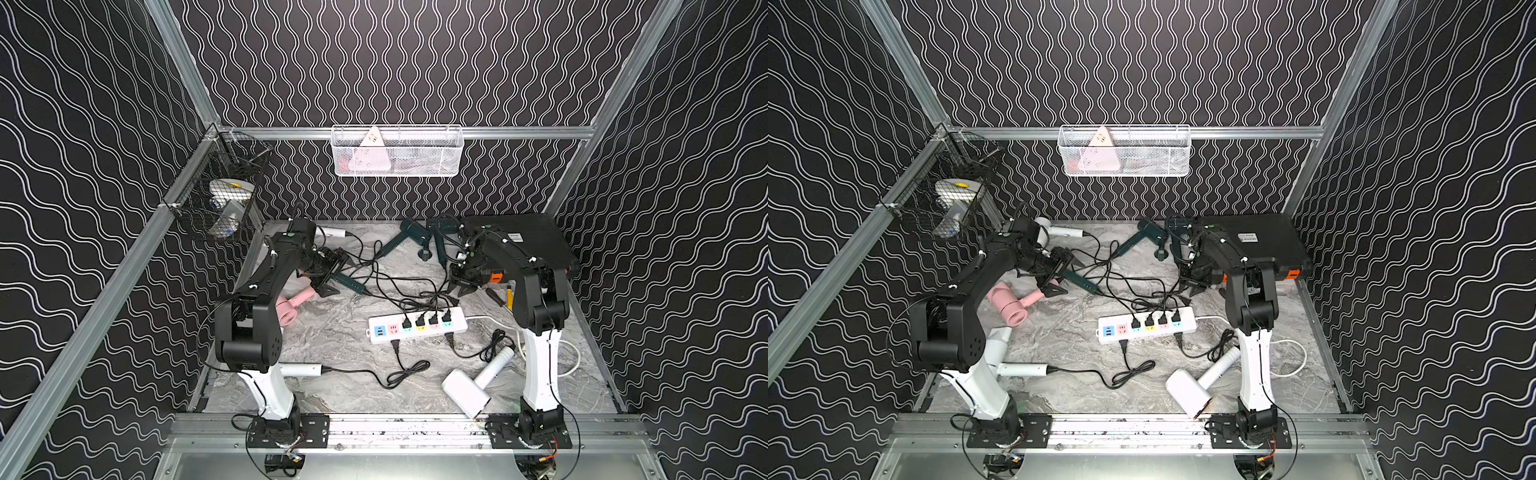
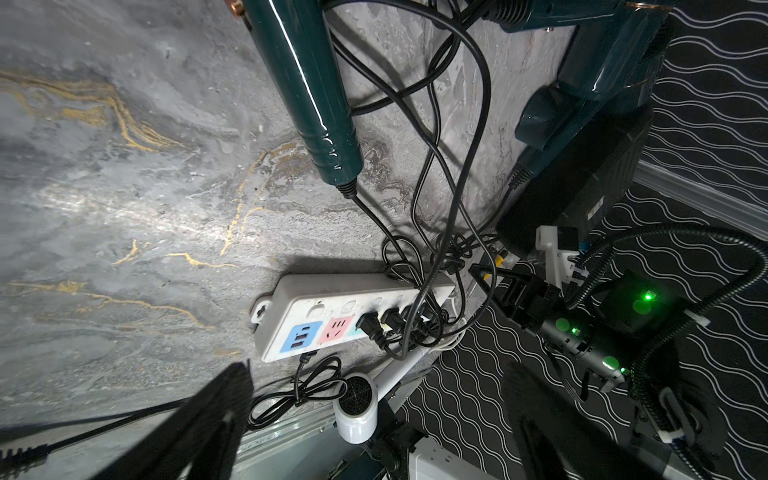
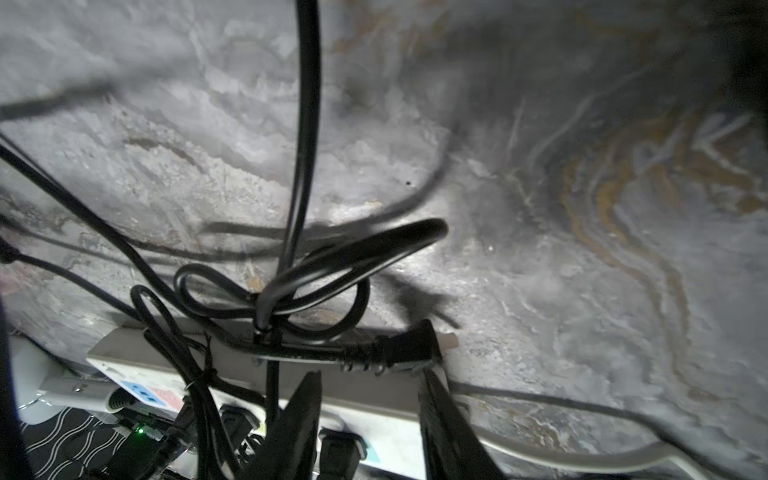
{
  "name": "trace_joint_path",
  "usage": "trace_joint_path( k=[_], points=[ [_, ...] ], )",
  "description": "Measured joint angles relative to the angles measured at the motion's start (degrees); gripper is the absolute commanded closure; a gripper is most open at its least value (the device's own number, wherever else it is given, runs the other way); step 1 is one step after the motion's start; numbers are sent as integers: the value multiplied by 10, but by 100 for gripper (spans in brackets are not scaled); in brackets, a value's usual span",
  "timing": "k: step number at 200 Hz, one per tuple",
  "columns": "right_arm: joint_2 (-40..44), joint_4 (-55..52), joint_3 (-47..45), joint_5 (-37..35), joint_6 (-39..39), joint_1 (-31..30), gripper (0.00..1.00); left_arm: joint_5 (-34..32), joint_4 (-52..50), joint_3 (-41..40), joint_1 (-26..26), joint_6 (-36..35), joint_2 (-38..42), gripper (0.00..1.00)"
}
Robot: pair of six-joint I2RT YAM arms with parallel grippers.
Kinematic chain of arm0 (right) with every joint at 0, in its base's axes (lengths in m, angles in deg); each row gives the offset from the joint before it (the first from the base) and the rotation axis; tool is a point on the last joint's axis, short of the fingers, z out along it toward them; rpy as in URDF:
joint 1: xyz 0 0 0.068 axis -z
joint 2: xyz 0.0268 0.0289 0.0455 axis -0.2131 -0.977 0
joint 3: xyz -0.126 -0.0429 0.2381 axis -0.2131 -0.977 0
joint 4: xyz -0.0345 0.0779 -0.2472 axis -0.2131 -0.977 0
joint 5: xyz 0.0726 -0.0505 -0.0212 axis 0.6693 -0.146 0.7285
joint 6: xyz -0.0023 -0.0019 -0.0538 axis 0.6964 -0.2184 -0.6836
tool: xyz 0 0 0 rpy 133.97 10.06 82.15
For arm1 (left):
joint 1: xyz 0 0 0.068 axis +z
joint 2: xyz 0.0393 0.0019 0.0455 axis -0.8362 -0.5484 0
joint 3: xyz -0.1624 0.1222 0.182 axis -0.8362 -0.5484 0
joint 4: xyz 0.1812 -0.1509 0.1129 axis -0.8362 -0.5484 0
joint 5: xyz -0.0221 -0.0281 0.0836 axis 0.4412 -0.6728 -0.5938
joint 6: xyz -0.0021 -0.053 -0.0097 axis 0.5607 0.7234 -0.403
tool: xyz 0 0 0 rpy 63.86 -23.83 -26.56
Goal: Charge the blow dryers
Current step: Pick up the plug from the center of the board.
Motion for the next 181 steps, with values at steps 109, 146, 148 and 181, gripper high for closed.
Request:
trace_joint_path(
  k=[109, 146, 148, 181],
  points=[
    [-27, -14, 27, -88, -26, -40, 54, 0, -15, -16, 0, -4, 39, 1],
    [-3, -14, 40, -98, -27, -41, 53, -3, -16, -16, 0, -13, 44, 1],
    [-2, -14, 40, -98, -27, -41, 53, -3, -16, -16, 0, -14, 44, 1],
    [24, -12, 10, -104, -36, -51, 54, -5, -17, -16, 0, -16, 44, 1]
  ],
)
